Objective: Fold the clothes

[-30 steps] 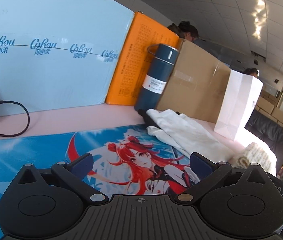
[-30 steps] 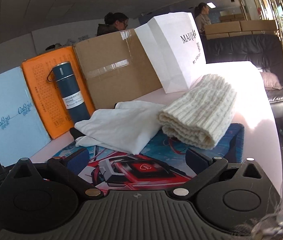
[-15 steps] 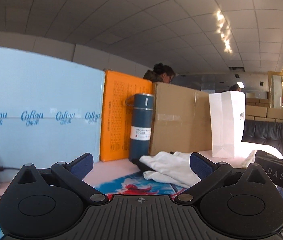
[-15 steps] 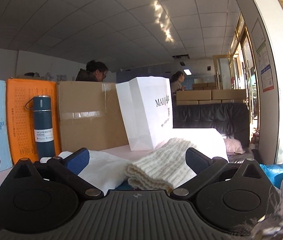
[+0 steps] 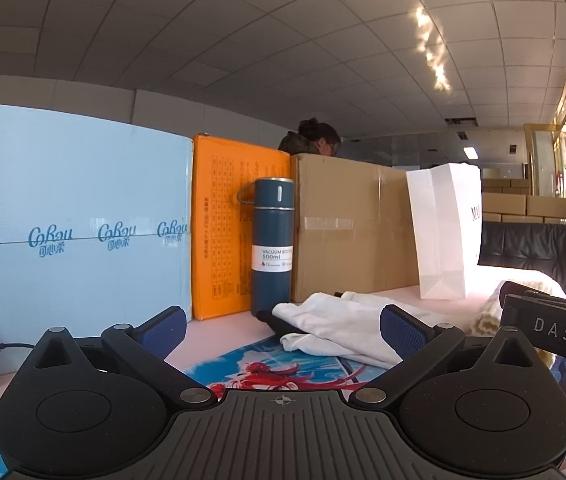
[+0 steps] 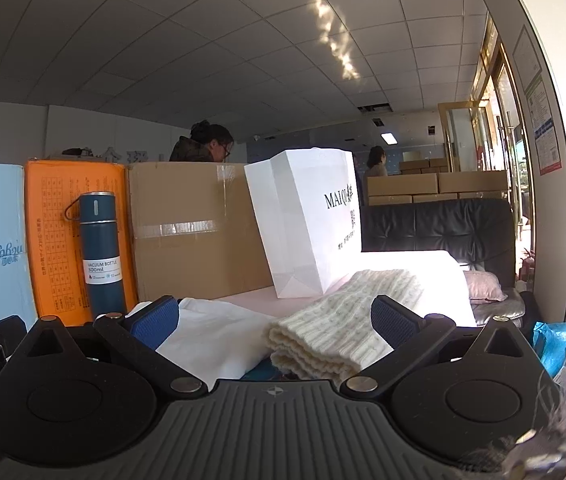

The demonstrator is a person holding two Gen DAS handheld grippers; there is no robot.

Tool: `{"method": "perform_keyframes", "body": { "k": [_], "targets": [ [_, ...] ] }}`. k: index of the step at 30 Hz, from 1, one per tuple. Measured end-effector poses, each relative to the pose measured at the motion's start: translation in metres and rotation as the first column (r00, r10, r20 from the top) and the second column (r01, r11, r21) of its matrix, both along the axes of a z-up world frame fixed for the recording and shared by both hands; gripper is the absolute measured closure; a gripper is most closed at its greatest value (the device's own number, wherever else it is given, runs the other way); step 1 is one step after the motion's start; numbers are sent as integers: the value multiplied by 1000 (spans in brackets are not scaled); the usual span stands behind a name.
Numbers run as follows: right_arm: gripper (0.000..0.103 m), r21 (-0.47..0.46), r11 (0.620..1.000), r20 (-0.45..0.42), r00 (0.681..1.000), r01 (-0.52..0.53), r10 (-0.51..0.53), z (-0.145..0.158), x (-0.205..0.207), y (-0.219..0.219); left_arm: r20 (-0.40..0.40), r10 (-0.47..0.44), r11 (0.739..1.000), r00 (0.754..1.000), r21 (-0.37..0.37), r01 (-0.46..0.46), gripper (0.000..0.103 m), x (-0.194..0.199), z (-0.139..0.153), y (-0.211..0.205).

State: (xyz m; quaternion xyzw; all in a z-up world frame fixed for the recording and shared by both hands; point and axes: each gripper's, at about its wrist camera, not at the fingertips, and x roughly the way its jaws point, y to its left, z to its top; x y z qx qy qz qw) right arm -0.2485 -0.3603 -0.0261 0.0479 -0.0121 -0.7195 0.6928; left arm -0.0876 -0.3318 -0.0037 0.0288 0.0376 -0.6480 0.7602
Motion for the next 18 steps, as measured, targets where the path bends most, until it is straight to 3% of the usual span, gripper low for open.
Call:
{"method": "perform_keyframes", "body": {
  "k": [18],
  "targets": [
    [0,1,1000,3,1000,-10,10,0,0,1,14,-5,1000,1000,2,5,0,-2,0,-1]
  ]
}}
